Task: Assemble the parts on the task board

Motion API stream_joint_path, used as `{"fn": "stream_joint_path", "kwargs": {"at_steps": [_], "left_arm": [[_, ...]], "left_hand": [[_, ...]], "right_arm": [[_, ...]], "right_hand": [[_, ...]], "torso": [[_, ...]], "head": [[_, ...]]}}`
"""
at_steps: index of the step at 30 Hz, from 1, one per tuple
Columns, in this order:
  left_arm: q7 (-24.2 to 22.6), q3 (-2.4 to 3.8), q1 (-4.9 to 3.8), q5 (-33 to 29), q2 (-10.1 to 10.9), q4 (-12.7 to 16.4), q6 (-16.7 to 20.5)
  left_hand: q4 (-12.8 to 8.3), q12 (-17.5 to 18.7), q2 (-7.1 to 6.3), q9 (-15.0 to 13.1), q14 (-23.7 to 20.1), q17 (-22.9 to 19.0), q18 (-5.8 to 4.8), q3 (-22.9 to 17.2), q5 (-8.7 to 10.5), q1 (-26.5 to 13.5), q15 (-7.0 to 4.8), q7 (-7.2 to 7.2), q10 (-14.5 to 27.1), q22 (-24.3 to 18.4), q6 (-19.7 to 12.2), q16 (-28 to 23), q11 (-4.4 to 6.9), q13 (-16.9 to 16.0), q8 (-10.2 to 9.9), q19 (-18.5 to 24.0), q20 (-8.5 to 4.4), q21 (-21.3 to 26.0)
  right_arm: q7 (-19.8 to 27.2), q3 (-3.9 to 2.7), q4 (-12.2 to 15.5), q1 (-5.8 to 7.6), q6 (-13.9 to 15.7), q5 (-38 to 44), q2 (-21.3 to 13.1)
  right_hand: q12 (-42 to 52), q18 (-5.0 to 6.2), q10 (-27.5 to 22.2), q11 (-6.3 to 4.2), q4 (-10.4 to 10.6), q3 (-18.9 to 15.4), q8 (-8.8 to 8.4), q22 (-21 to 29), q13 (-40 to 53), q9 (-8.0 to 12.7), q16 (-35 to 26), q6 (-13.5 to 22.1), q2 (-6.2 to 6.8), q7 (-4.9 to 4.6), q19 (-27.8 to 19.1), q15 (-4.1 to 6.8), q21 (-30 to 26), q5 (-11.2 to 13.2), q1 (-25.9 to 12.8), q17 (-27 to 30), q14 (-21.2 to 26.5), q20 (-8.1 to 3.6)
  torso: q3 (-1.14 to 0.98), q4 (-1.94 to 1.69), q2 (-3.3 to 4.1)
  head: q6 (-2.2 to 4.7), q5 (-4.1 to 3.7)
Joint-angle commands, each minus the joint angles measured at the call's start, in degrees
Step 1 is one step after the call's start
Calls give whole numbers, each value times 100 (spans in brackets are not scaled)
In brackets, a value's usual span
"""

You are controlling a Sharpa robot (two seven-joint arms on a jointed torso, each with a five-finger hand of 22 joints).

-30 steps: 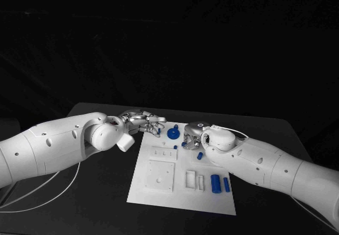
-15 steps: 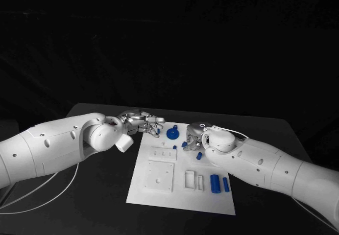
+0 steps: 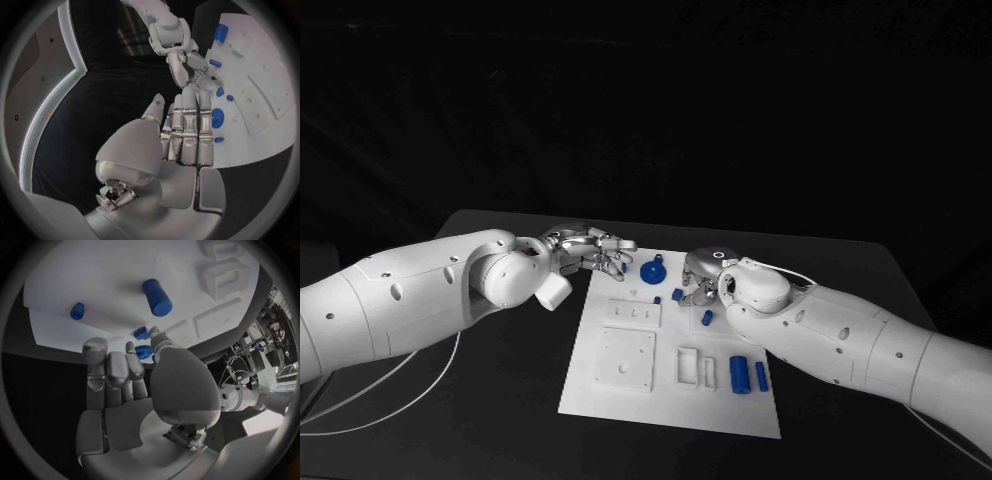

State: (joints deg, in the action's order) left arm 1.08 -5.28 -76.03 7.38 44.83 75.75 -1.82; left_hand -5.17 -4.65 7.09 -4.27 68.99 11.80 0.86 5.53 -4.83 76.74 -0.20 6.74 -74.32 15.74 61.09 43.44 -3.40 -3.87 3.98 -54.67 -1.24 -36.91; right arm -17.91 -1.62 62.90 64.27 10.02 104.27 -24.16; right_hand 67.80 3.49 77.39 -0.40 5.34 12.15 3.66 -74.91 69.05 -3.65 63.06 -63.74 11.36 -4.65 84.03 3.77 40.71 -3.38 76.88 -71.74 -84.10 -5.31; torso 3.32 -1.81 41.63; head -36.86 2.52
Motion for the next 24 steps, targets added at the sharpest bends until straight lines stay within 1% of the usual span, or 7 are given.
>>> {"fn": "stream_joint_path", "kwargs": {"at_steps": [1,2,3,4,8,21,24], "left_arm": [[-27,3,-7,37,-1,5,-83],[-27,3,-7,39,0,6,-84],[-26,3,-7,39,1,6,-85],[-26,3,-7,40,2,7,-85],[-26,2,-7,43,1,8,-83],[-23,1,-7,44,-22,6,-95],[-20,0,-7,44,-28,3,-103]], "left_hand": [[2,7,-55,9,12,6,-10,-16,26,-11,16,-7,43,-9,-35,-19,12,7,10,42,1,-34],[2,7,-55,9,12,6,-10,-16,26,-11,16,-7,43,-9,-35,-19,12,7,10,42,1,-34],[2,7,-55,9,12,6,-10,-16,26,-11,16,-7,43,-9,-35,-19,12,7,10,42,1,-34],[2,7,-55,9,12,6,-10,-16,26,-11,16,-7,43,-9,-35,-19,12,7,10,42,1,-34],[2,4,-59,9,13,7,-8,-16,31,-8,17,-2,50,-12,-50,-18,10,7,10,40,3,-34],[25,1,-57,9,15,7,-7,-5,77,-36,20,-1,50,-15,-65,-17,8,6,11,38,5,-32],[25,1,-57,9,15,7,-7,-5,77,-36,20,-1,50,-15,-65,-17,8,6,11,38,5,-32]], "right_arm": [[460,0,51,-4,267,-22,-50],[511,0,62,-5,283,-20,-65],[549,0,70,-4,294,-20,-76],[594,0,75,-4,305,-17,-87],[785,-1,32,-4,356,-9,-94],[1305,0,-310,-2,354,-42,99],[1402,0,-377,-2,369,-48,147]], "right_hand": [[-5,86,29,-7,-389,391,-12,-78,-18,6,3,100,-60,66,296,9,20,-603,152,-1,-16,28],[-8,80,24,-19,-583,597,-10,-84,-20,6,3,88,-80,62,295,19,28,-863,233,-1,-15,19],[-9,70,19,-16,-775,813,-27,-93,-21,13,6,78,-49,85,292,15,33,-936,158,-2,-18,18],[-4,64,18,-41,-1252,1262,-20,-118,-23,10,-1,52,-94,101,287,41,43,-987,-75,7,-11,1],[-16,59,8,-86,-1776,1572,-13,-150,-41,6,-17,48,-209,135,284,75,27,-901,-209,18,-3,-36],[-63,-14,-4,-194,-2005,1398,-10,-255,-79,6,-42,262,-329,254,276,147,28,-812,-251,32,17,-107],[-64,-28,8,-215,-1989,1250,-11,-272,-84,6,-31,342,-347,283,286,153,39,-237,-169,26,7,-113]], "torso": [[-1,2,-3],[0,3,-3],[-1,4,-3],[0,5,-3],[0,4,0],[1,-9,5],[3,-13,7]], "head": [[-1,10],[-1,11],[-1,12],[2,12],[10,0],[3,-18],[-2,-15]]}}
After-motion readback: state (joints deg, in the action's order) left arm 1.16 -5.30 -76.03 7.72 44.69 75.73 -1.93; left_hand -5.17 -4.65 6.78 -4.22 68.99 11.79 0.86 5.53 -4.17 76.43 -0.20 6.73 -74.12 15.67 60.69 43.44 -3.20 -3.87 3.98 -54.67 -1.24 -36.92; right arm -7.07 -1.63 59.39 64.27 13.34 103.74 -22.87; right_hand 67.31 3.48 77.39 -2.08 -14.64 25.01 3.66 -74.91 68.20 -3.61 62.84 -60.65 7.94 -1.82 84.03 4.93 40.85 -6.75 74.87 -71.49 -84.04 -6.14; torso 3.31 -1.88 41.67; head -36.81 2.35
